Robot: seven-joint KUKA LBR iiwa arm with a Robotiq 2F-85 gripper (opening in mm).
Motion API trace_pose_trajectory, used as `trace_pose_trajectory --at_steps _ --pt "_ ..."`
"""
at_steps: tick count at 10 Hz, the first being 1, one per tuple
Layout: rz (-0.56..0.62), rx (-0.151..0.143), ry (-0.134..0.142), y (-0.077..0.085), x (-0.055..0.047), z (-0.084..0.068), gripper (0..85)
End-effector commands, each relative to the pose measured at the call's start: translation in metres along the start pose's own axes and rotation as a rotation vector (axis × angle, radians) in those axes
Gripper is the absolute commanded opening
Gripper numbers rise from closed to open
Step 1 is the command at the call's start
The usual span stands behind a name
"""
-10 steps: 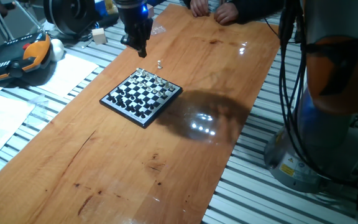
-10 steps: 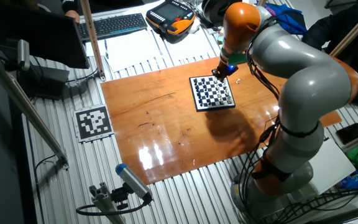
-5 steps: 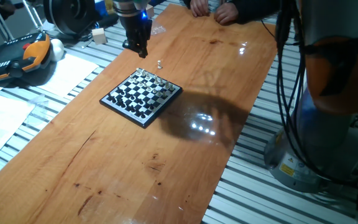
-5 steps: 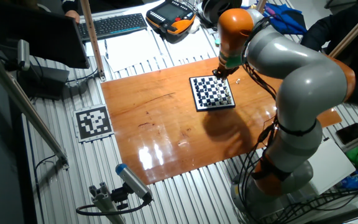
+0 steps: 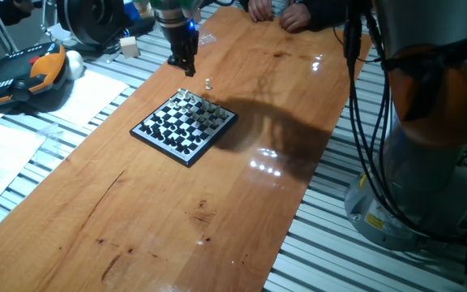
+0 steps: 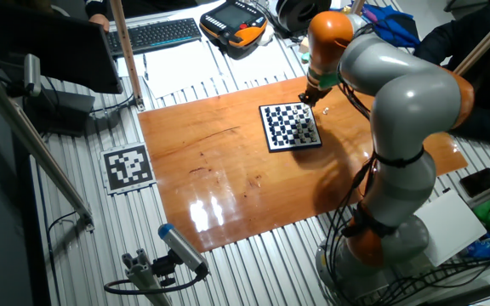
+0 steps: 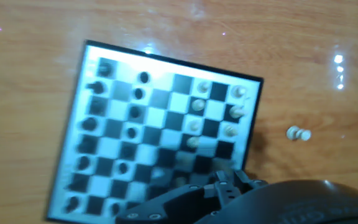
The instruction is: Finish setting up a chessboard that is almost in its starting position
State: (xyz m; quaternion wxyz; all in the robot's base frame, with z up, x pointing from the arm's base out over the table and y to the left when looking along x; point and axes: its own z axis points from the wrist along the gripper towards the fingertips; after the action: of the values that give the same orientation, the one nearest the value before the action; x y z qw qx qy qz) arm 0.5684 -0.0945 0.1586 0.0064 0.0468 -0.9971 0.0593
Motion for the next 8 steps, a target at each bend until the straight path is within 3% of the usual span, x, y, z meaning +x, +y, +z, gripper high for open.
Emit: trace_pose_trajectory --at_steps 1,3,5,6,8 --pt "-0.003 0.004 -0.006 -0.103 0.009 0.014 17.0" --pt "0.003 0.026 -0.027 -0.121 0.012 0.026 17.0" --pt "-0.017 0.026 -0.039 -0.14 0.013 0.039 17.0" --pt "-0.024 0.018 -0.048 -0.145 0.014 0.048 17.0" --pt "-0.026 0.032 -0.066 -0.145 0.014 0.058 17.0"
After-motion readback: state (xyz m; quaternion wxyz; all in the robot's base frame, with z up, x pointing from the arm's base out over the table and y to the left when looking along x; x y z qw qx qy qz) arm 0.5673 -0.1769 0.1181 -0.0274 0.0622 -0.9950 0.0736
